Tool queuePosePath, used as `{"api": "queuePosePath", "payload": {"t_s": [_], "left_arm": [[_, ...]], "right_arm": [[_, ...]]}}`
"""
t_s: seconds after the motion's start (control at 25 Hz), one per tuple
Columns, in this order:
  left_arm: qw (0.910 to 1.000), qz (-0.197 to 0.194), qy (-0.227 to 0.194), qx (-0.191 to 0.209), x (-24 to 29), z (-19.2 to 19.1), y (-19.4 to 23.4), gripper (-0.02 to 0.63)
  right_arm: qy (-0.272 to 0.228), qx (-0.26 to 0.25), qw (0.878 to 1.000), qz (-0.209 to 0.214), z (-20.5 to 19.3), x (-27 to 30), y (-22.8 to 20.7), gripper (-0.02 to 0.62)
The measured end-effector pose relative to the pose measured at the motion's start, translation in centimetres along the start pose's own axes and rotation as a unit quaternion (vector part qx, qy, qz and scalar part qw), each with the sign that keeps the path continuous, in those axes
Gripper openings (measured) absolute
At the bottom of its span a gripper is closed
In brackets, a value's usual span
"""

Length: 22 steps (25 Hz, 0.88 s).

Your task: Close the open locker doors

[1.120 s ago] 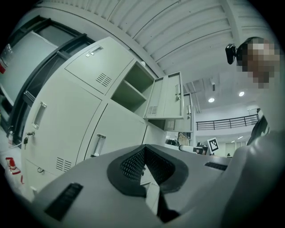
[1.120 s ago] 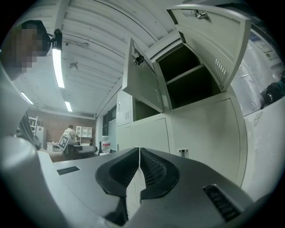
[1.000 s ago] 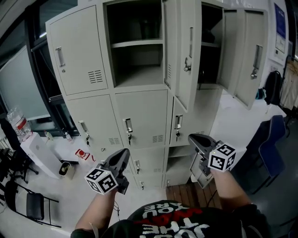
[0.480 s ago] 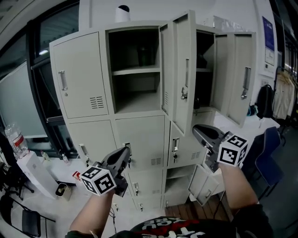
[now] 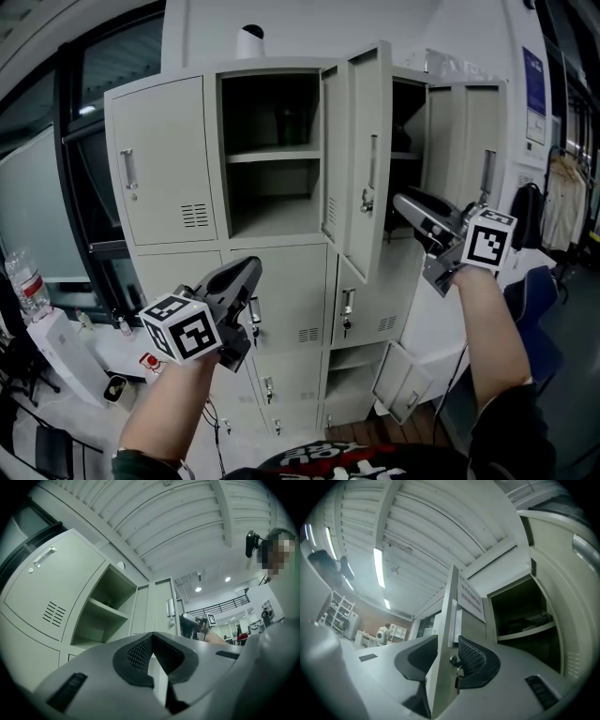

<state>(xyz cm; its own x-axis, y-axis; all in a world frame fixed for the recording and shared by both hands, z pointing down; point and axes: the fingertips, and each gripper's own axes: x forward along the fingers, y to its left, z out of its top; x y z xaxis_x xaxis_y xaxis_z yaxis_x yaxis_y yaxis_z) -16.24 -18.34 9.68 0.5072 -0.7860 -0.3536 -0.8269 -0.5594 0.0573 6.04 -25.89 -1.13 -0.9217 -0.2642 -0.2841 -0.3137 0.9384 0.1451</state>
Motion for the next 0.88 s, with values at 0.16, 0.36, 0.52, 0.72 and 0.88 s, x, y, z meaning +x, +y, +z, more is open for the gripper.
{"api": "queuePosePath", "payload": {"t_s": [0.16, 0.36, 0.52, 0.72, 0.88], "left_arm": [[1.0, -0.009, -0.003, 0.0, 0.6, 0.9, -0.7, 0.003], [0.9999, -0.015, -0.004, 0.002, 0.5, 1.3, -1.3, 0.003], [0.9998, -0.017, -0.007, 0.003, 0.4, 1.7, -1.3, 0.003], [0.9998, -0.02, -0.008, 0.005, 0.3, 2.3, -1.6, 0.003], [0.9996, -0.024, -0.011, 0.008, 0.2, 2.4, -1.8, 0.003]], "right_arm": [[-0.015, 0.029, 0.997, 0.069, 2.6, 1.2, 0.2, 0.157], [-0.018, 0.041, 0.992, 0.116, 3.9, 2.1, 0.8, 0.163], [-0.017, 0.042, 0.99, 0.136, 4.4, 3.0, 1.1, 0.163], [-0.008, 0.04, 0.989, 0.143, 4.5, 3.5, 1.3, 0.163], [0.001, 0.041, 0.989, 0.145, 4.2, 3.9, 1.5, 0.163]]}}
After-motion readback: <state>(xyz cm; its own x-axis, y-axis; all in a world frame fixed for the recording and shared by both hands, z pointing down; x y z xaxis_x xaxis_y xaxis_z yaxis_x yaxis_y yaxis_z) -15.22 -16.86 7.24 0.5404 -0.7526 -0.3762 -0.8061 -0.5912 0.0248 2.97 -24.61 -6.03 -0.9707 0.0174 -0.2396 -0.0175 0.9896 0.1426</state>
